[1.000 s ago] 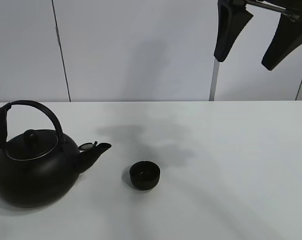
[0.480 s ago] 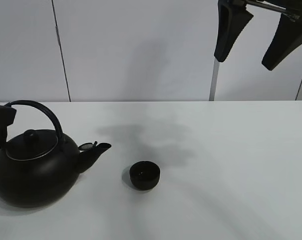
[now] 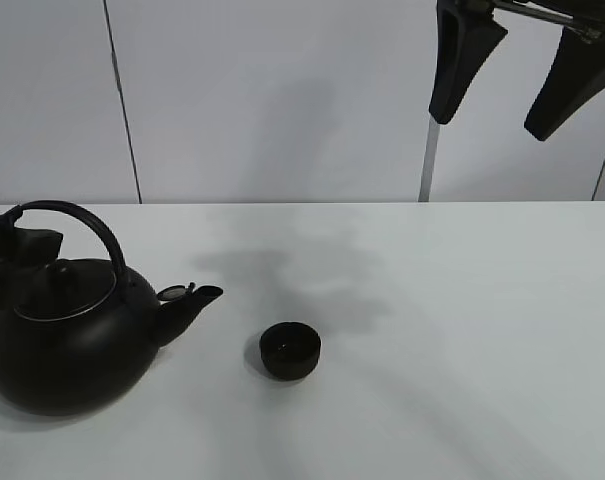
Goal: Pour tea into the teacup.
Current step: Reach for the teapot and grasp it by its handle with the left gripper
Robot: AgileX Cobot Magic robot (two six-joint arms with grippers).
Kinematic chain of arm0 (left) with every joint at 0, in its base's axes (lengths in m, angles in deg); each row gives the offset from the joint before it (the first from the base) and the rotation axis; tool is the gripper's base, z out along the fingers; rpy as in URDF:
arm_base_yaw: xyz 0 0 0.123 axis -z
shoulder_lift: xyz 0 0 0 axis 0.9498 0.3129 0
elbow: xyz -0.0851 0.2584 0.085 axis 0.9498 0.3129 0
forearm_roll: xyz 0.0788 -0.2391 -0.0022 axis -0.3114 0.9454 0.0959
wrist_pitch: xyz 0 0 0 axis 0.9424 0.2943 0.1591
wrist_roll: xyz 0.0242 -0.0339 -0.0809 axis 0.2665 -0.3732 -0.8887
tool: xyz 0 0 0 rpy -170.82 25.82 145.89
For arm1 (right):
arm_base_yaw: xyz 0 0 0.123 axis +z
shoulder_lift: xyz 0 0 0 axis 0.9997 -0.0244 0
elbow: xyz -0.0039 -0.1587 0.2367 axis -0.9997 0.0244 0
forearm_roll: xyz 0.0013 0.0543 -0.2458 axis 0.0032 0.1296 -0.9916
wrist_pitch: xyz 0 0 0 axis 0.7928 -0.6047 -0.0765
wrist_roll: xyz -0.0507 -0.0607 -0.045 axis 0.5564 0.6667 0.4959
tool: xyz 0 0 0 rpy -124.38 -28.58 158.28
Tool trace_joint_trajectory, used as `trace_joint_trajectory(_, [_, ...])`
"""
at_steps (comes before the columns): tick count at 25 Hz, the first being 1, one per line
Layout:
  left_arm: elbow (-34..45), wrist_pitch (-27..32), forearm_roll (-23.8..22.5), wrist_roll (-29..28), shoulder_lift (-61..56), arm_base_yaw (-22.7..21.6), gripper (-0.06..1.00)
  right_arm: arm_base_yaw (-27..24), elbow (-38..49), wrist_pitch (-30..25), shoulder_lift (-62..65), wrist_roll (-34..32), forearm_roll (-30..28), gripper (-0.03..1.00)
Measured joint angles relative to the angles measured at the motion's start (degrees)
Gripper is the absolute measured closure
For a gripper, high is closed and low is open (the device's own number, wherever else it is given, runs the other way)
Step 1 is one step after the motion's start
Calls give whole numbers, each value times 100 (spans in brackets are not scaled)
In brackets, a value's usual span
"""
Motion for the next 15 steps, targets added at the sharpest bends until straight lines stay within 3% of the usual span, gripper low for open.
trace_joint_trajectory(5, [-11, -984, 123, -376, 517, 0, 37, 0, 0, 0, 0, 0, 0, 42])
trace_joint_trajectory(15, [-30, -1850, 454, -492, 1403, 0, 41, 0, 0, 0, 0, 0, 0, 42])
